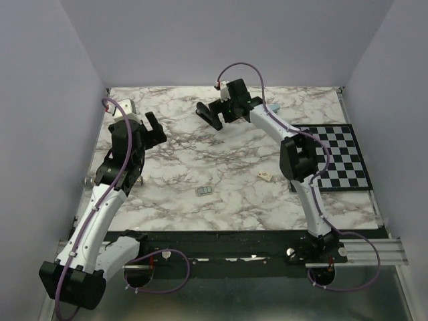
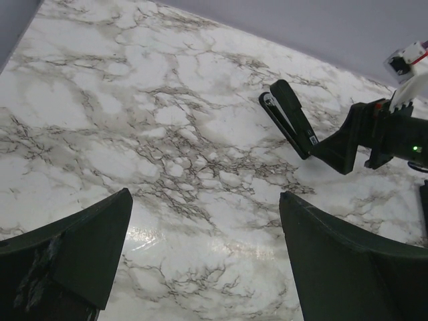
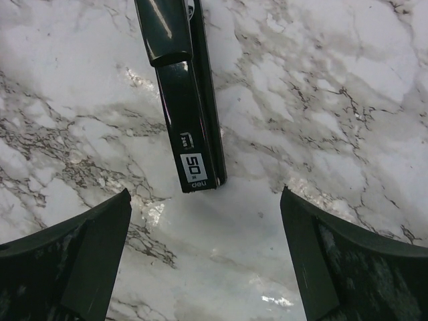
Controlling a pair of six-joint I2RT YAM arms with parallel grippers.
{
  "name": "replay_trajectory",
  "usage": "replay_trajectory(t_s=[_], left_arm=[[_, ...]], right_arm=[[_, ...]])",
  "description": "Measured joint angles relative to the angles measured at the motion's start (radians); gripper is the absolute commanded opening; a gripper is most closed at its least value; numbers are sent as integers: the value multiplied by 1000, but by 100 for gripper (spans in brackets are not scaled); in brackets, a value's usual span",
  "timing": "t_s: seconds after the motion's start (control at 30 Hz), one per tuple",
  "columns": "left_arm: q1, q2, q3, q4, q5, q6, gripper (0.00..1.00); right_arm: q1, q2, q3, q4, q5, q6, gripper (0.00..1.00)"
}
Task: Load the staples into the stapler
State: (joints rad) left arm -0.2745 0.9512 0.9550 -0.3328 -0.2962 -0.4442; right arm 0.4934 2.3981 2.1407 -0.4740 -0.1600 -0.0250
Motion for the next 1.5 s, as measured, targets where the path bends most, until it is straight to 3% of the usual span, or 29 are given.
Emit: replay_trajectory(t_s=[0.23,0.4,0.5,0.77,0.93,1.07,1.27,1.43,1.5], left_arm=[[65,-20,-2,39,73,-1,99],[74,-19,-2,41,105,-1,99],[81,-19,-4,44,117,-1,99],[93,-19,-10,57,145,-2,99],[97,-9,-19,64,164,-9,99],[97,28,-19,70,193,-15,98],[86,100,-19,75,233,-40,99],[2,188,-2,56,199,-70,99],[-53,242,34,45,155,-89,99]], right_arm=[[26,153,194,-121,10,-48,94],[33,182,254,-159,9,-61,73],[35,182,266,-167,3,-68,67],[39,183,280,-185,-47,-47,61],[39,152,192,-155,-129,-24,53],[40,32,-56,-81,-201,-3,52],[30,-292,-455,107,-168,92,64],[-44,-523,-659,273,-8,223,93],[-80,-601,-764,327,52,280,100]])
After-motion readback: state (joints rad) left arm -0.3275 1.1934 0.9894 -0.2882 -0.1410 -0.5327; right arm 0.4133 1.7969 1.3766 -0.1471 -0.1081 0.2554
